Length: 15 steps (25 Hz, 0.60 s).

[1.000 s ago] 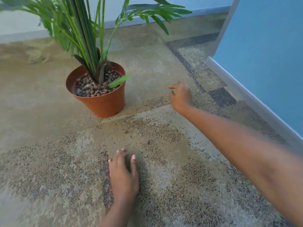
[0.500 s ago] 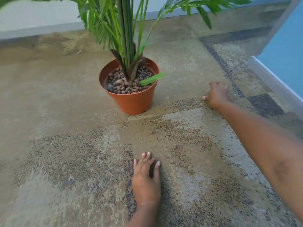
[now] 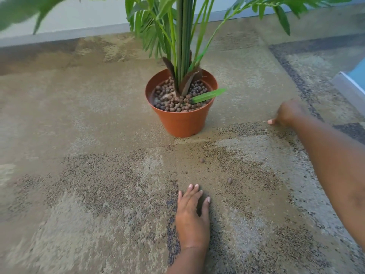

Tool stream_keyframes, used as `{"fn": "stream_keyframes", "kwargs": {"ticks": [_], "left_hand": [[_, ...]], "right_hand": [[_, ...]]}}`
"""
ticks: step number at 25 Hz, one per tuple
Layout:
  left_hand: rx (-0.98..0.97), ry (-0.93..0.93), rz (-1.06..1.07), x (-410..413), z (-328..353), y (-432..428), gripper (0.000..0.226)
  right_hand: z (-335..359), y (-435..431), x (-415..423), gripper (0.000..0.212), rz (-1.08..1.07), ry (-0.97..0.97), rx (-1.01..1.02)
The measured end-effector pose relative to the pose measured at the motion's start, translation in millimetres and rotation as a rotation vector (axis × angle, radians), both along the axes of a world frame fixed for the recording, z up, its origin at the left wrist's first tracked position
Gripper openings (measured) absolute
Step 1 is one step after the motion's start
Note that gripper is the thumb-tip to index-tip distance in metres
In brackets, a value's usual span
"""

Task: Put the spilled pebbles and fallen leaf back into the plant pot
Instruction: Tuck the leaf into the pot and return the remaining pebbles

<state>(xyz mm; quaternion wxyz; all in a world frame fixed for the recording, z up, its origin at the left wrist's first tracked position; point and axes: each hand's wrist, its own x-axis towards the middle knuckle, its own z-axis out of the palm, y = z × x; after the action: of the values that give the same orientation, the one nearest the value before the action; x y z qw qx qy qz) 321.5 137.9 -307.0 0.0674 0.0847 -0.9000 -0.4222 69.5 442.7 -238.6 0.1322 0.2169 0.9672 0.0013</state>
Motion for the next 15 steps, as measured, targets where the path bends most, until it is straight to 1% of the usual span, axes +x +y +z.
{"fn": "stream_keyframes", "kwargs": {"ticks": [4,7,9,11,13,15], "left_hand": [[0.001,0.041,0.004,0,-1,0,0.031],[0.001,0.044,0.008,1,-2,1,0.031],[-0.009,0.053,0.016,0,-4,2,0.032],[-0.024,0.057,0.011,0,-7,3,0.034],[-0.022,0.044,-0.013,0,-6,2,0.033],[-0.023,0.035,-0.023,0,-5,3,0.033]], "right_hand": [[-5,8,7,0.071,-0.073,0.004,-0.074],[-8,10,5,0.071,-0.062,0.007,-0.132],[-13,16,3,0.065,-0.057,0.012,-0.214],[-19,23,5,0.053,-0.105,0.117,-0.315],[-21,20,12,0.037,-0.185,0.256,-0.345],[-19,4,18,0.027,-0.269,0.458,-0.388]]}}
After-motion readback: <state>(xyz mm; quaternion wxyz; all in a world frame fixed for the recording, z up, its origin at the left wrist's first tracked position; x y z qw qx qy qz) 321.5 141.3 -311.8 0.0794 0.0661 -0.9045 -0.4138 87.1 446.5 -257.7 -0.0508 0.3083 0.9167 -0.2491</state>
